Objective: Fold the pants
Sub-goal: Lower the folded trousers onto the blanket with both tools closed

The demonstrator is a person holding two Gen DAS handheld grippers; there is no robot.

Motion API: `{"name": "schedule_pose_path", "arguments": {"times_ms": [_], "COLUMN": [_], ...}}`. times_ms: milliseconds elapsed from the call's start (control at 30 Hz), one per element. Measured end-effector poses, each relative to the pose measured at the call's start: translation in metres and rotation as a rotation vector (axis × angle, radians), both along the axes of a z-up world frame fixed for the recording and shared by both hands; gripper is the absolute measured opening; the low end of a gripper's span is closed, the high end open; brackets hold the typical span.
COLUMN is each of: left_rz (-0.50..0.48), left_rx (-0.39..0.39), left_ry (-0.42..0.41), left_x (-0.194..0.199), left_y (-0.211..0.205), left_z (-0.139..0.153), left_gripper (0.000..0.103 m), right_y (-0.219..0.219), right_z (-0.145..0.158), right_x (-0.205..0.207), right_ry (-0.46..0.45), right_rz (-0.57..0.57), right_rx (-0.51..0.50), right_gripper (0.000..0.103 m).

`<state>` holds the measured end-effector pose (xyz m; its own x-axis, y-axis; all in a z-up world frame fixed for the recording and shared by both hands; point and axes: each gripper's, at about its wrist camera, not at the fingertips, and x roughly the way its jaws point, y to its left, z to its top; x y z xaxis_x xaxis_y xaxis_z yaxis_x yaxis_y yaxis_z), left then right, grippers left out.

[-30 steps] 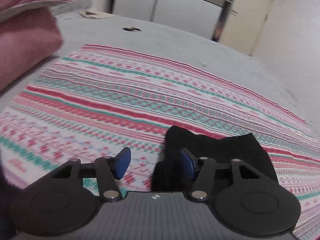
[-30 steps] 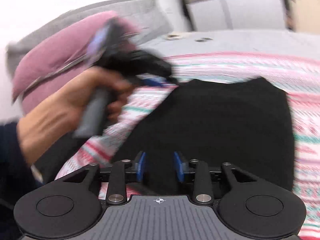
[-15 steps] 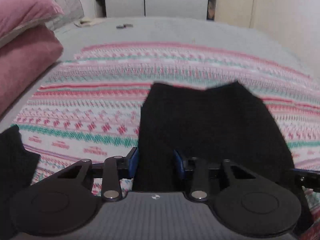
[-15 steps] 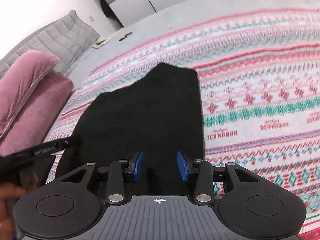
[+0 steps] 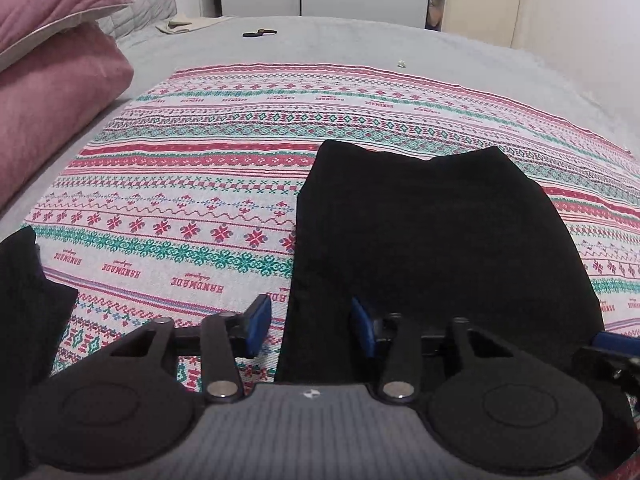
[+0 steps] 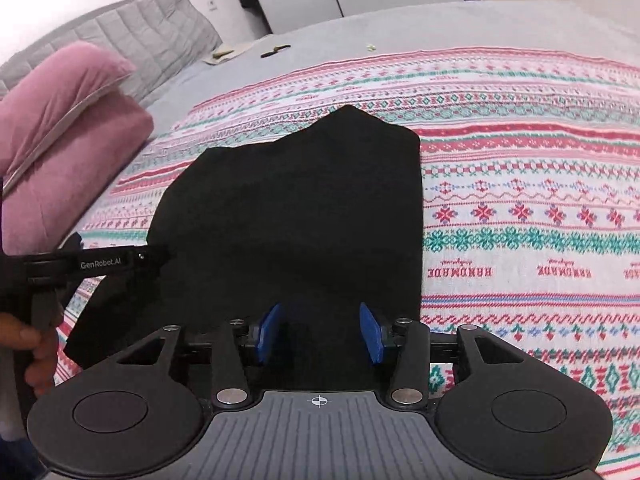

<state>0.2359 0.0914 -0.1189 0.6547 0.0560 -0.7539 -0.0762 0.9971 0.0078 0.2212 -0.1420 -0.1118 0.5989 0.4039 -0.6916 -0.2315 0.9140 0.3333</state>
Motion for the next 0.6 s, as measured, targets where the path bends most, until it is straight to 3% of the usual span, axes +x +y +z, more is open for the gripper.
{"name": "schedule_pose_path", "arguments": {"times_ms": [233, 367, 500, 600], "left_rz": [0.013, 0.020, 0.025, 0.025], "left_rx": [-0.036, -0.043, -0.065, -0.084], "left_ry": [0.014, 0.017, 0.022, 0.027], "left_x": [0.004, 0.006, 0.007, 0.010], "left_y": [0.006, 0.008, 0.011, 0.013], "left_z": [-0.001, -0.002, -0.001, -0.001], "left_gripper": [0.082, 0.086, 0.086, 0.088], "right_y": [-0.021, -0.033, -0.048, -0.045], "right_z": [0.002, -0.003, -0.016, -0.015], "right_x": [0.008, 0.017, 0.025, 0.029], "right_ry": [-0.011, 0.001, 0.049, 0.043], "right_rz": [-0.103, -0.175, -0.221, -0.215], "right_rx": [0.059, 0.045, 0.126, 0.112], "right_gripper": [0.051, 0.060, 0.060, 0.060]}}
